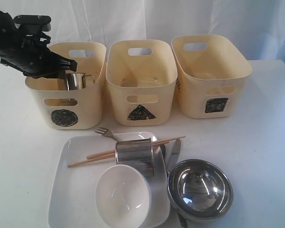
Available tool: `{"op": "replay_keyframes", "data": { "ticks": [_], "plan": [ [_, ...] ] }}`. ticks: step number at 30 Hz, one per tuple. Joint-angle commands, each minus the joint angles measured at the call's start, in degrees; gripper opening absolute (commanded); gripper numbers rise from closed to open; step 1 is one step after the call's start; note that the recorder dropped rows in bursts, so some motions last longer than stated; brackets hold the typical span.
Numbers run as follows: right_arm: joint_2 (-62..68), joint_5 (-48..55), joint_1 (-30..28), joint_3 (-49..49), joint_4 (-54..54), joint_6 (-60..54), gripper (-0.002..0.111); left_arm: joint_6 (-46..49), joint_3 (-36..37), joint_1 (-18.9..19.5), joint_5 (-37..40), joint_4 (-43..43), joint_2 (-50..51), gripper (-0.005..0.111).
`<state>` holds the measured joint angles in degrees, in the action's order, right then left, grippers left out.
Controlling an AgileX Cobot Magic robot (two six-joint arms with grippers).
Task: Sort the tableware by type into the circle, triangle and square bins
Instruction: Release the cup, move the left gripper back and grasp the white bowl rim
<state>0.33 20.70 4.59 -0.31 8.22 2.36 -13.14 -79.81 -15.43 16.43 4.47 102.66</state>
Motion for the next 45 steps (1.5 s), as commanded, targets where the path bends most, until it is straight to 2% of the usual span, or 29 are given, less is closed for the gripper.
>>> {"op": "replay_keyframes", "data": {
  "ticks": [1,6,9,11,15,21,24,28,31,34,39,41,45],
  "plan": [
    [-0.3,-0.9,0.0,0.3,-0.3,-0.2,0.0,-0.1,-0.3,0.0,0.4,-0.1,-0.8,0.051],
    [-0.3,-0.9,0.0,0.3,-0.3,-0.2,0.0,-0.1,-0.3,-0.1,0.6,-0.5,-4.5,0.051],
    [-0.3,-0.9,0.0,0.3,-0.3,-0.2,0.0,-0.1,-0.3,-0.1,3.7,-0.5,-8.4,0.049],
    [-0.3,-0.9,0.0,0.3,-0.3,-0.2,0.0,0.4,-0.3,-0.1,7.8,-0.5,-11.6,0.039],
    [-0.3,-0.9,0.0,0.3,-0.3,-0.2,0.0,5.5,0.6,-1.1,16.1,-0.8,-17.1,0.0],
    [-0.3,-0.9,0.0,0.3,-0.3,-0.2,0.0,7.6,8.4,-6.3,17.0,-4.5,-26.7,0.0],
    [-0.3,-0.9,0.0,0.3,-0.3,-0.2,0.0,6.1,18.0,-13.3,11.7,-5.6,-32.9,0.0],
    [-0.3,-0.9,0.0,0.3,-0.3,-0.2,0.0,2.4,30.3,-18.1,2.2,-5.7,-36.0,0.0],
    [-0.3,-0.9,0.0,0.3,-0.3,-0.2,0.0,2.5,35.8,-20.9,-2.9,-6.0,-36.3,0.0],
    [-0.3,-0.9,0.0,0.3,-0.3,-0.2,0.0,2.5,37.8,-21.8,-2.3,-8.3,-36.3,0.0],
    [-0.3,-0.9,0.0,0.3,-0.3,-0.2,0.0,3.6,38.1,-21.8,3.7,-10.5,-35.3,0.003],
    [-0.3,-0.9,0.0,0.3,-0.3,-0.2,0.0,4.8,38.1,-21.8,4.8,-10.6,-34.6,0.011],
    [-0.3,-0.9,0.0,0.3,-0.3,-0.2,0.0,10.4,38.1,-21.8,3.2,-14.9,-33.3,0.034]
  ]
}}
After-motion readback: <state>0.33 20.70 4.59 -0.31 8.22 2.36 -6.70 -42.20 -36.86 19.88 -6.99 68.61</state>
